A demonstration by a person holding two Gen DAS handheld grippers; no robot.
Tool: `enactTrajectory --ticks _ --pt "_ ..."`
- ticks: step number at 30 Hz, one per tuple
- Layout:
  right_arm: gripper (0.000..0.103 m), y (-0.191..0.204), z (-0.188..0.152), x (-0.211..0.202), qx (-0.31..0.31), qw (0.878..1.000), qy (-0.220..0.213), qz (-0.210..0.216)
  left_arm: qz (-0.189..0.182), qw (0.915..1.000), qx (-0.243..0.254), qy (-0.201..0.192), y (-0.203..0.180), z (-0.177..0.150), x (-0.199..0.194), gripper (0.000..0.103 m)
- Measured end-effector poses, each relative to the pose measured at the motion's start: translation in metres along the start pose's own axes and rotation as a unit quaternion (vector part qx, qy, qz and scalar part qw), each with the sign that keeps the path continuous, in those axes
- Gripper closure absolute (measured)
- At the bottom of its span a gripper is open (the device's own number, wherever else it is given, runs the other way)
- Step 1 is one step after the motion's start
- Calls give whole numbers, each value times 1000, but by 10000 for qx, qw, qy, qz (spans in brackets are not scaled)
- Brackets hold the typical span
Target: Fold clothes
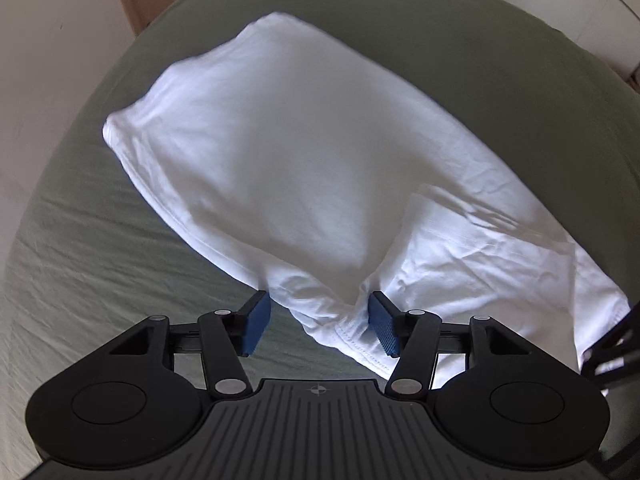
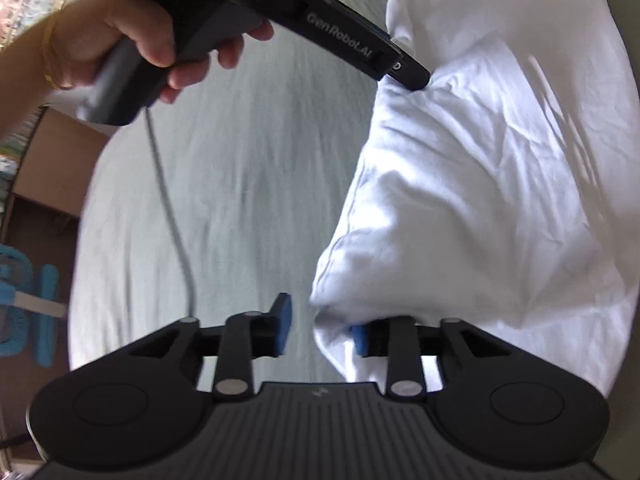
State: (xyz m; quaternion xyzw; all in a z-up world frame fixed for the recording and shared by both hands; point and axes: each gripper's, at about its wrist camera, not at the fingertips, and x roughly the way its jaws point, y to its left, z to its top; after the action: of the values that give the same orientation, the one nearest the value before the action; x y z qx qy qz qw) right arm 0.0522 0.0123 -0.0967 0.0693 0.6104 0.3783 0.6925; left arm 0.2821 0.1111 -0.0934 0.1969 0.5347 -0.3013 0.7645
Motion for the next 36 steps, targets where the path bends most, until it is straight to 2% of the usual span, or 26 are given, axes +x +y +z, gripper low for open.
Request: enactTrajectory --ticks 3,6,9,11,14,21,25,28,33,36 --pt "65 -7 -3 -28 -251 9995 -55 176 -153 9996 102 -210 -2 2 -20 51" --pt "65 -23 2 -52 -385 9984 -380 160 -151 9995 114 -271 -7 7 -23 51" --pt "65 -62 16 -77 -212 9950 -961 -187 -197 9994 22 -268 -11 13 -12 51" --pt "64 -87 25 -80 -30 9932 -1098 -395 -350 9990 -106 -250 -16 15 1 51" --pt "63 -111 34 -69 -3 9946 -908 -500 -368 9991 -87 -193 -20 15 13 51" --pt "62 -115 26 -57 -273 9955 -768 -486 -680 9960 -486 -328 -10 17 28 51" --pt "63 -118 20 -64 -185 9964 -691 -446 -611 9973 -336 -212 -10 11 27 50" --pt "70 -119 23 -62 -11 9974 -615 -367 -548 9981 -263 -78 -4 1 20 51" --pt "70 -121 15 -59 171 9987 -442 -168 -436 9982 -391 -99 4 -13 9 51" --pt "70 -119 13 -58 78 9989 -432 -175 -352 9984 -419 -105 2 -19 4 50"
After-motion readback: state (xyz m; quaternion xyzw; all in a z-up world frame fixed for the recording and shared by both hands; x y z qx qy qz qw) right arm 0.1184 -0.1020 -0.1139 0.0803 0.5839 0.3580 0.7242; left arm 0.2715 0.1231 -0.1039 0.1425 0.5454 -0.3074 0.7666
